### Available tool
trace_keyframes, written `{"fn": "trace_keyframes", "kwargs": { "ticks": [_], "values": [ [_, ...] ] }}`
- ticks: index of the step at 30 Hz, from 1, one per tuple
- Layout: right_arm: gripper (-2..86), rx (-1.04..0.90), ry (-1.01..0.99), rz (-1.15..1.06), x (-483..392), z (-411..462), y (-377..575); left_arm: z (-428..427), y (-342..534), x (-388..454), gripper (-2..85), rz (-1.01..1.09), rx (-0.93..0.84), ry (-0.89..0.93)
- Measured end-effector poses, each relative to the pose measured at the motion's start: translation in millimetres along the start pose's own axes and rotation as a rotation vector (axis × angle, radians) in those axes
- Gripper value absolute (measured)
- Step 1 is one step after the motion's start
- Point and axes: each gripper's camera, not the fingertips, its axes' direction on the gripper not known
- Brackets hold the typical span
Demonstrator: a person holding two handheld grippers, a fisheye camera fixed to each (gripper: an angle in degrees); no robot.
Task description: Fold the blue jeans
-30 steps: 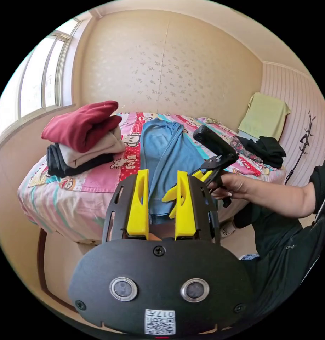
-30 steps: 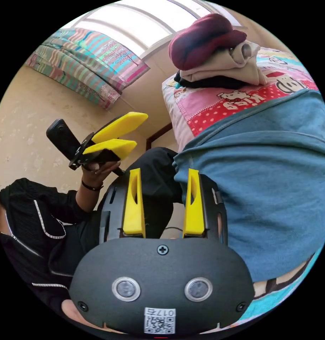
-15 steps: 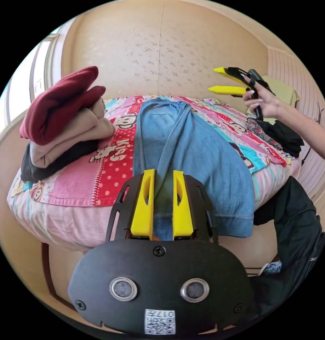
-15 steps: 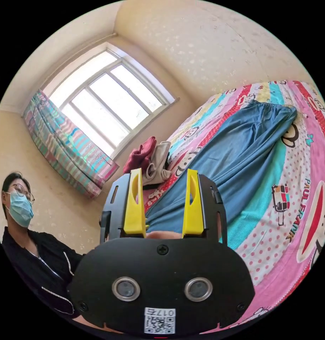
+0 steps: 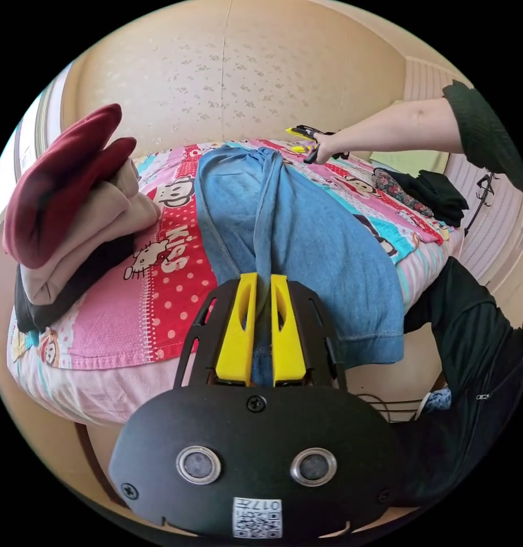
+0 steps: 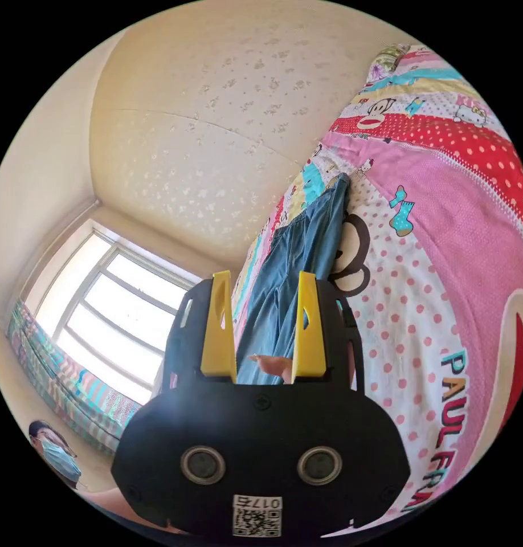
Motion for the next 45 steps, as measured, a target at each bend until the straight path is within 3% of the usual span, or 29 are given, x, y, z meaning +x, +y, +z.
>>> {"fn": "trace_keyframes", "kwargs": {
  "ticks": [7, 14, 18, 22, 28, 31, 33, 35, 39, 42, 45],
  "values": [
    [13.2, 0.055, 0.204, 0.025, 52.2, 35.9, -57.9, 10.4, -13.1, -13.8, 3.1, 0.023, -0.002, 0.083],
    [8.6, -0.08, 0.168, 0.006, 80.3, 66.5, -88.5, 21.2, -25.4, -1.0, 2.7, 0.09, -0.013, 0.032],
    [3.0, -0.029, 0.128, 0.023, 77.9, 59.5, -95.2, 18.2, -24.0, -10.8, 2.5, 0.047, -0.01, 0.063],
    [1.8, 0.002, 0.077, -0.06, 29.6, 71.8, -111.1, 11.5, -21.5, -0.2, 2.4, 0.095, -0.014, -0.03],
    [2.1, -0.272, 0.029, -0.342, -104.4, 197.3, -105.9, -4.3, -12.2, -13.2, 2.1, 0.03, -0.037, -0.041],
    [3.3, -0.443, 0.114, -0.427, -140.6, 272.9, -66.2, -16.5, -4.5, -26.4, 1.9, -0.009, -0.034, -0.014],
    [5.1, -0.55, 0.159, -0.403, -135.3, 310.2, -36.9, -23.1, -1.0, -32.6, 1.9, -0.026, -0.035, -0.012],
    [11.2, -0.671, 0.048, -0.235, -106.7, 343.2, -3.4, -29.4, 1.2, -37.8, 1.9, -0.033, -0.042, -0.018],
    [15.9, -0.676, -0.165, -0.093, -93.7, 341.3, 18.2, -45.6, 8.9, -49.2, 1.7, -0.051, -0.032, -0.016],
    [16.4, -0.672, -0.187, -0.178, -127.4, 308.6, 13.1, -57.7, 14.3, -55.4, 1.7, -0.061, -0.026, -0.041],
    [17.1, -0.825, -0.23, -0.361, -182.6, 260.2, 27.4, -71.9, 20.1, -61.3, 1.5, -0.067, 0.003, -0.034]
  ]
}}
